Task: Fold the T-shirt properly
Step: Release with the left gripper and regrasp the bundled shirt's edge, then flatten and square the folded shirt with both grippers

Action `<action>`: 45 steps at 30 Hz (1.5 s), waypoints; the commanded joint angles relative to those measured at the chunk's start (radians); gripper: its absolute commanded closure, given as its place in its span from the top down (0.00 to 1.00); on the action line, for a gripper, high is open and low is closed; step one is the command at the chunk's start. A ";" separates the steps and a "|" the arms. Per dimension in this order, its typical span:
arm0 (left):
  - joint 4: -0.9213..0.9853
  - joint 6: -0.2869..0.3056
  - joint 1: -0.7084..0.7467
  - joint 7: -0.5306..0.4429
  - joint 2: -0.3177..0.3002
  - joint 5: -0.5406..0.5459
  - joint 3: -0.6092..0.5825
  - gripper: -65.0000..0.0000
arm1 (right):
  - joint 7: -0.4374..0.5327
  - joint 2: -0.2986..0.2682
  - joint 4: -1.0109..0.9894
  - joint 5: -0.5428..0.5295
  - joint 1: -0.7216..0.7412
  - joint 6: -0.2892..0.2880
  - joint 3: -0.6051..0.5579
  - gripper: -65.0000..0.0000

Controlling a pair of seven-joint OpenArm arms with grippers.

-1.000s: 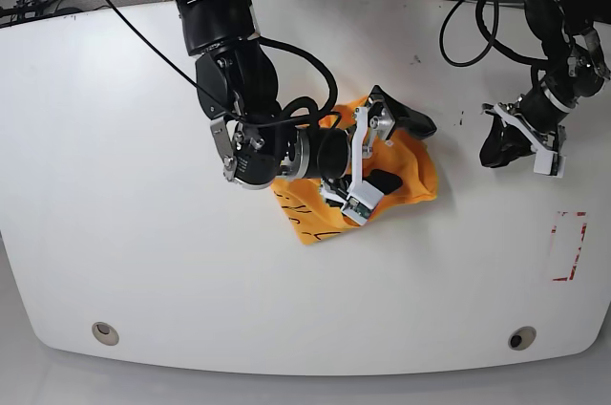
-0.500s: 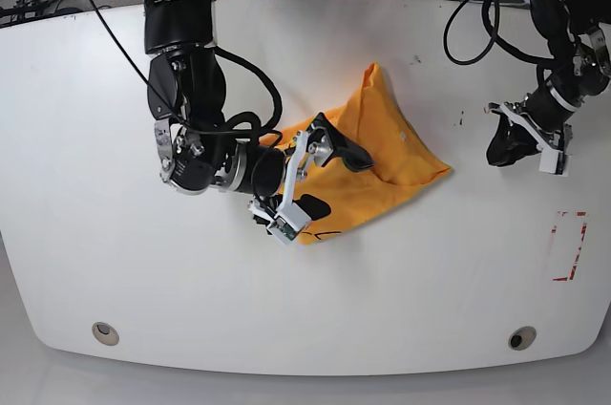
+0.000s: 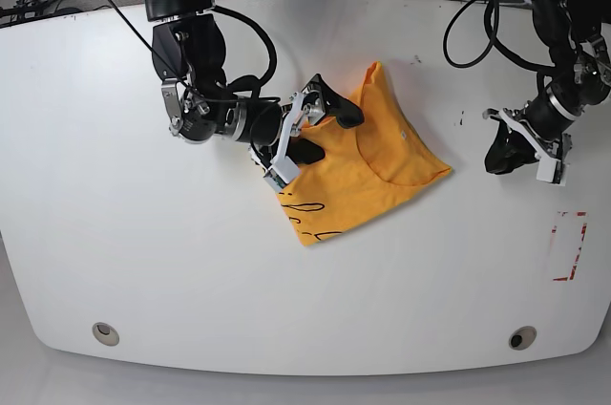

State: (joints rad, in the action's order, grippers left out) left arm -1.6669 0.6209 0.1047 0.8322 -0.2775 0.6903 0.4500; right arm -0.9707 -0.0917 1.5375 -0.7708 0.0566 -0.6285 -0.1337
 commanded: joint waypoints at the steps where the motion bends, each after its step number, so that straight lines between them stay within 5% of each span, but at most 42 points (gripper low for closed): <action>1: -0.019 0.003 -0.009 -0.024 -0.024 0.019 0.005 0.10 | 0.046 -0.001 -0.024 -0.025 0.004 -0.009 0.003 0.99; 12: -0.028 0.001 -0.030 -0.026 -0.030 0.019 -0.110 0.10 | -0.004 -0.001 0.117 -0.031 -0.050 -0.003 0.009 0.99; 21: -0.072 -0.005 -0.056 -0.027 -0.021 0.019 -0.276 0.10 | 0.002 -0.006 0.047 0.017 0.096 -0.001 0.067 0.97; 32: -0.074 -0.005 -0.063 -0.026 0.125 -0.202 -0.429 0.10 | 0.117 0.027 -0.360 0.204 0.431 -0.011 0.062 0.36; 45: -0.066 -0.003 -0.020 -0.026 0.191 -0.298 -0.448 0.10 | 0.460 0.102 -0.659 0.465 0.496 -0.008 -0.002 0.32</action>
State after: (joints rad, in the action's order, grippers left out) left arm -1.7203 0.6144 0.0952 0.8291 -0.0841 0.3775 0.0002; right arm -0.5652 0.0013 0.8948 -0.3202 0.5182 -0.6289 -0.1383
